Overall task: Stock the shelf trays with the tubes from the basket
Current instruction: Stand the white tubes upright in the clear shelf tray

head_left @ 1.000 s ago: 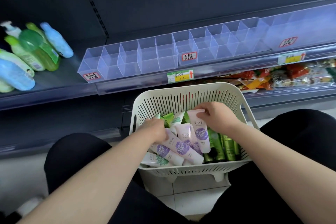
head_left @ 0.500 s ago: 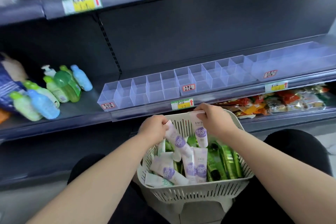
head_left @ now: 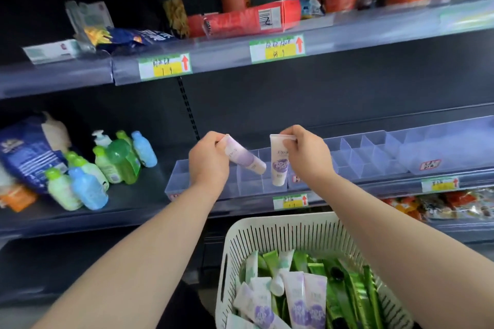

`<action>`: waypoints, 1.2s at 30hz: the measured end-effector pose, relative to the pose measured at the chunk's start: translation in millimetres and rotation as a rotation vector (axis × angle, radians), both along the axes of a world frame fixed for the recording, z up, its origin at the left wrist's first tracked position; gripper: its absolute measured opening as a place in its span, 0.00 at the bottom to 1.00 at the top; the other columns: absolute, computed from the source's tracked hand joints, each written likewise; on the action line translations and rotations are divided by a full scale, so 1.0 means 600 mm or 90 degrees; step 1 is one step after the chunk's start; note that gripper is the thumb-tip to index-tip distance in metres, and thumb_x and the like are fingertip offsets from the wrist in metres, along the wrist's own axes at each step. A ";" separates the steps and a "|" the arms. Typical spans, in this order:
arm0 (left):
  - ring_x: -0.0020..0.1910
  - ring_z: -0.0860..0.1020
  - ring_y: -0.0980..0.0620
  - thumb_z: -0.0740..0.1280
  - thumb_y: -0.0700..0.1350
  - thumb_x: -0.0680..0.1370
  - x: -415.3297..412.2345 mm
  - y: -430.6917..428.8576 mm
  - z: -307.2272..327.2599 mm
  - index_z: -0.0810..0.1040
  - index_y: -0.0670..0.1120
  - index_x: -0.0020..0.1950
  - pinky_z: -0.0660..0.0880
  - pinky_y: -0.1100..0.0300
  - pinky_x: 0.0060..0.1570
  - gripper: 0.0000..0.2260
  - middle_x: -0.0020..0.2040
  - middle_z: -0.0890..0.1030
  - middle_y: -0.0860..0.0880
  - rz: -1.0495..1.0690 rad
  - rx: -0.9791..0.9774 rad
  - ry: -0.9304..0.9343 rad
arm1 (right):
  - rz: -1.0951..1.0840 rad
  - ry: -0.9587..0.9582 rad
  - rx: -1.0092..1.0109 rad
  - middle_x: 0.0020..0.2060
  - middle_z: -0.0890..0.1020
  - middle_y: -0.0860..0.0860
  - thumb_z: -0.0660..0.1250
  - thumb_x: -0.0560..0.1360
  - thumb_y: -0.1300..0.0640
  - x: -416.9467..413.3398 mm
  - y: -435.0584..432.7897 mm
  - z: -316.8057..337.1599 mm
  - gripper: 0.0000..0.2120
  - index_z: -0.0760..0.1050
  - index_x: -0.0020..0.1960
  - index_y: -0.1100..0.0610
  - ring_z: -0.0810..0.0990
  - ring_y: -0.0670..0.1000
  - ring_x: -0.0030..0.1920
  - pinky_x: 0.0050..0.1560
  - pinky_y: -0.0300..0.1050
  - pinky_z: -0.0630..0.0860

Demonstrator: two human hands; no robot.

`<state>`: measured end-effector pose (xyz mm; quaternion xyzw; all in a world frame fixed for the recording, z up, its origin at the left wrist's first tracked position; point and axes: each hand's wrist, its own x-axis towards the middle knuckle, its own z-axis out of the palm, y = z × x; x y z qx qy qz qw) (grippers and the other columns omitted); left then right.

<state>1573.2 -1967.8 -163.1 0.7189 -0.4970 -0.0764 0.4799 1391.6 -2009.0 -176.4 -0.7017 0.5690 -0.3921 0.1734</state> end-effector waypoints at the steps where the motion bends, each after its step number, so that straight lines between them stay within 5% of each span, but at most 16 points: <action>1: 0.39 0.74 0.58 0.59 0.41 0.79 0.003 -0.015 0.000 0.78 0.51 0.45 0.65 0.67 0.33 0.09 0.42 0.79 0.54 -0.001 -0.013 -0.007 | -0.001 -0.014 -0.003 0.47 0.80 0.48 0.57 0.79 0.59 0.006 -0.014 0.001 0.11 0.74 0.57 0.51 0.76 0.51 0.43 0.36 0.43 0.70; 6: 0.42 0.74 0.54 0.60 0.39 0.79 0.020 -0.090 -0.001 0.80 0.49 0.48 0.68 0.68 0.35 0.10 0.45 0.78 0.51 -0.020 -0.044 -0.065 | -0.015 -0.061 -0.036 0.46 0.80 0.48 0.58 0.79 0.60 0.030 -0.090 -0.002 0.09 0.74 0.55 0.52 0.76 0.48 0.42 0.37 0.41 0.70; 12: 0.45 0.76 0.47 0.59 0.36 0.77 0.035 -0.178 -0.001 0.80 0.48 0.52 0.77 0.51 0.42 0.12 0.48 0.78 0.49 -0.079 0.074 -0.212 | 0.003 0.109 -0.061 0.50 0.80 0.50 0.59 0.78 0.60 0.051 -0.166 -0.015 0.10 0.74 0.57 0.53 0.77 0.54 0.46 0.41 0.46 0.72; 21: 0.46 0.78 0.43 0.60 0.39 0.80 0.047 -0.226 -0.031 0.80 0.47 0.54 0.78 0.47 0.45 0.10 0.49 0.78 0.45 -0.170 0.191 -0.297 | 0.047 0.227 -0.023 0.51 0.79 0.52 0.61 0.79 0.57 0.068 -0.208 -0.045 0.09 0.71 0.58 0.52 0.79 0.55 0.45 0.38 0.43 0.73; 28: 0.60 0.74 0.45 0.59 0.39 0.82 0.042 -0.223 -0.035 0.72 0.49 0.70 0.75 0.50 0.54 0.17 0.66 0.74 0.48 -0.194 0.199 -0.387 | 0.043 0.513 -0.099 0.61 0.74 0.53 0.67 0.75 0.54 0.074 -0.209 -0.051 0.25 0.63 0.69 0.52 0.72 0.57 0.61 0.59 0.51 0.70; 36: 0.65 0.69 0.47 0.62 0.39 0.80 0.038 -0.206 -0.031 0.68 0.52 0.72 0.74 0.50 0.57 0.21 0.70 0.71 0.51 -0.178 0.199 -0.427 | 0.043 0.469 -0.106 0.66 0.69 0.53 0.62 0.78 0.52 0.073 -0.186 -0.053 0.24 0.59 0.72 0.51 0.68 0.57 0.65 0.62 0.53 0.68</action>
